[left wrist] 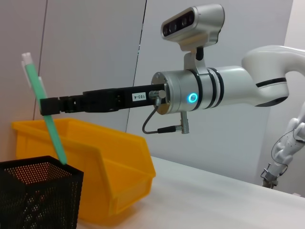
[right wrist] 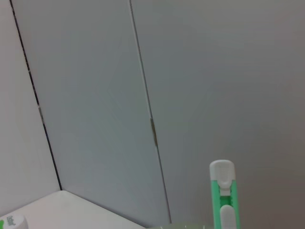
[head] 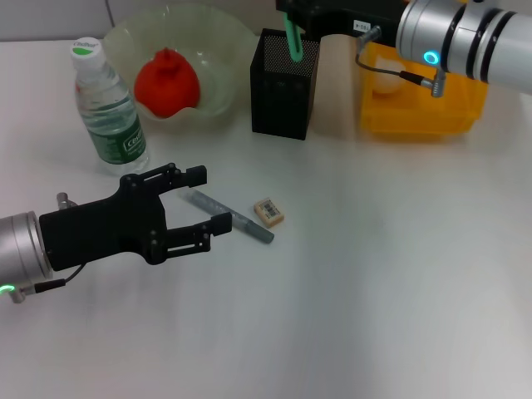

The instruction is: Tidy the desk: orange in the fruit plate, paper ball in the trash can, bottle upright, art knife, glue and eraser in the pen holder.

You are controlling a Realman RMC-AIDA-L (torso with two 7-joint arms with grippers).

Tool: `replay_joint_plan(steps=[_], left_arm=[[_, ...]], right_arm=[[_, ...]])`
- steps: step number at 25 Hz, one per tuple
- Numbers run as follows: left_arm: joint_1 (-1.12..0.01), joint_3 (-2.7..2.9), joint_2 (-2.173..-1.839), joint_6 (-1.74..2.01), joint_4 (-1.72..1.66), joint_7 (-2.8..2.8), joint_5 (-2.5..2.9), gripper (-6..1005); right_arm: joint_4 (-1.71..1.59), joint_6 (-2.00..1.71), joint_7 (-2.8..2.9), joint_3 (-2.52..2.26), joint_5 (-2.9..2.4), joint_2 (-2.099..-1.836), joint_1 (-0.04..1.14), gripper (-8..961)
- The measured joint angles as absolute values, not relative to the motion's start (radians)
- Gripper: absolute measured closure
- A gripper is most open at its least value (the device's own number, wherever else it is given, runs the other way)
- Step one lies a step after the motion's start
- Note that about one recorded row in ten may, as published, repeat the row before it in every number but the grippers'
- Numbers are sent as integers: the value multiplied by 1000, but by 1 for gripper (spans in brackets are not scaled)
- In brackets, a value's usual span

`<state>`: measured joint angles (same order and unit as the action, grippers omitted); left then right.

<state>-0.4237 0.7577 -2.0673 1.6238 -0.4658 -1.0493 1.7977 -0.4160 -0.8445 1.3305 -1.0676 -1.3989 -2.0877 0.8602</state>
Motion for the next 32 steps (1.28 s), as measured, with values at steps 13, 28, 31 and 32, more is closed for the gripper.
replay_joint_plan(steps=[13, 28, 31, 32], left_arm=[[-423, 756, -2066, 1636, -457, -1040, 1794, 188], [-419, 756, -2067, 1639, -454, -1047, 1793, 188], [-416, 756, -2067, 1640, -454, -1049, 1793, 188], [-415, 756, -2066, 1641, -454, -1049, 1793, 188]], right_arm=[[-396, -799, 1322, -1070, -1393, -2088, 870, 752], [-421, -911, 1364, -1055, -1342, -2082, 828, 365], [-509, -1039, 1450, -1054, -1323, -2078, 758, 264], [-587, -1143, 1489, -1054, -1322, -2073, 704, 231]])
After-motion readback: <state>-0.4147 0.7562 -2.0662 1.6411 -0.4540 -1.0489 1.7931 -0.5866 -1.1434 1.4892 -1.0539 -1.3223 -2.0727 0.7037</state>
